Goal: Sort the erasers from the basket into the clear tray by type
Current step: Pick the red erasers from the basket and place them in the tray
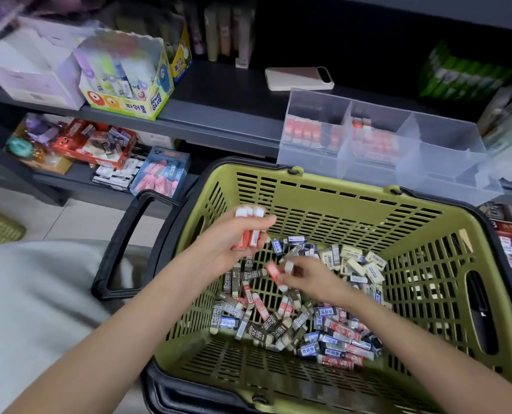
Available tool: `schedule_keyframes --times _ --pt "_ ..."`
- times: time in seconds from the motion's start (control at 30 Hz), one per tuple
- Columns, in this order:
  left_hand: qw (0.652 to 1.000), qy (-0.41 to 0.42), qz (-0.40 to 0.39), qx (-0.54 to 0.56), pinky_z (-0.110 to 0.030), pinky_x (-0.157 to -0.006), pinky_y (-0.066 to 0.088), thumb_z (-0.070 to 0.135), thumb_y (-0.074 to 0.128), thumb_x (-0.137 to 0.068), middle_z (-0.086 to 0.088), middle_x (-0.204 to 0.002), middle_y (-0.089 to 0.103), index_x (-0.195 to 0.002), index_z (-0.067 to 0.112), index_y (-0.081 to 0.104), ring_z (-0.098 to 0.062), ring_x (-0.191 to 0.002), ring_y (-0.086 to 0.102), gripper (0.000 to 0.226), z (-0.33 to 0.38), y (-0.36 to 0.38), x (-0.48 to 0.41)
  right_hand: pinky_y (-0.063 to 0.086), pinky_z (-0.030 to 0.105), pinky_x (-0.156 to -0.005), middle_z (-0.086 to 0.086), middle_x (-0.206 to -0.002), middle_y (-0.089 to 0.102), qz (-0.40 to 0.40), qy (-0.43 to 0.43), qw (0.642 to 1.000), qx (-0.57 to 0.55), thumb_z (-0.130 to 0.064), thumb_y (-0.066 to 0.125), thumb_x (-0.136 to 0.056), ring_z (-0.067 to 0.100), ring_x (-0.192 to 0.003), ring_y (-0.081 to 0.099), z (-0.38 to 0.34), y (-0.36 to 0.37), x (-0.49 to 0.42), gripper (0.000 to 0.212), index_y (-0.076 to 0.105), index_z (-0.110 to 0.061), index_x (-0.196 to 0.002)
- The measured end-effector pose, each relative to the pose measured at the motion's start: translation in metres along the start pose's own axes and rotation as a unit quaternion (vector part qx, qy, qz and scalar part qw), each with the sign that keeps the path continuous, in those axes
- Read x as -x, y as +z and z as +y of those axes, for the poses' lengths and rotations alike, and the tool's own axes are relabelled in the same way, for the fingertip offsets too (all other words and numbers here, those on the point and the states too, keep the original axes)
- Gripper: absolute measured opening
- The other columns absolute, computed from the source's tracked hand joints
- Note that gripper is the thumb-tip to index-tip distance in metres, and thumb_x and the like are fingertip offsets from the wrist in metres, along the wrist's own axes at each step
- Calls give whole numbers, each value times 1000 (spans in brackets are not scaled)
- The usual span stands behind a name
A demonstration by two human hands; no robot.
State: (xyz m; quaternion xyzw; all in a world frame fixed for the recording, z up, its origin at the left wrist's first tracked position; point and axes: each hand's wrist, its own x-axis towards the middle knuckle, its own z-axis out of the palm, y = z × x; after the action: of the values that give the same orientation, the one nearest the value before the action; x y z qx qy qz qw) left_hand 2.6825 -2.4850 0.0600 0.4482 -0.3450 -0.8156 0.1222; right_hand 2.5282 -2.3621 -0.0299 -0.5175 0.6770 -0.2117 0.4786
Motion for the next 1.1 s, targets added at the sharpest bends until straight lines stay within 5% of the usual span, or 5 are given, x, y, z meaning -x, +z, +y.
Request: schedule_keyframes --times 0.17,0.6,0.8,0.93,1.1 --pt "998 26 -24 -47 -27 -64 53 35 83 -51 2 -76 68 -99 16 61 -10 -65 64 56 -10 8 -1 37 17 -44 -3 -54 53 9 20 931 -365 -28 69 -78 8 -45 42 -51 -24 15 20 66 -8 -82" --pt "1000 -19 8 -5 -28 -55 54 3 80 -58 -2 -68 73 -100 13 60 -13 -61 70 48 -7 3 -5 57 28 -68 13 -99 72 46 7 869 -492 7 63 -75 25 -85 70 -81 -37 19 52 49 -6 -123" --pt "994 13 38 105 -25 -51 55 -3 72 -64 -8 -61 70 -95 4 58 -16 -55 68 35 7 -3 -4 53 25 -57 1 -73 63 17 127 992 -12 -39 66 -83 10 -60 58 -26 30 -8 24 62 -16 -83" --pt "987 28 16 157 -25 -51 54 2 73 -54 -9 -64 70 -98 3 59 -16 -56 68 46 13 -4 -1 29 18 -40 -10 -48 43 15 167 959 228 -78 48 -72 5 -42 44 -8 78 -32 57 44 -24 -56" --pt "986 24 -3 163 -24 -51 53 4 72 -55 -9 -64 68 -91 2 60 -16 -56 67 37 13 -4 -1 32 19 -42 -8 -59 47 -17 173 955 240 -68 50 -81 8 -54 49 2 82 -44 47 49 -22 -71"
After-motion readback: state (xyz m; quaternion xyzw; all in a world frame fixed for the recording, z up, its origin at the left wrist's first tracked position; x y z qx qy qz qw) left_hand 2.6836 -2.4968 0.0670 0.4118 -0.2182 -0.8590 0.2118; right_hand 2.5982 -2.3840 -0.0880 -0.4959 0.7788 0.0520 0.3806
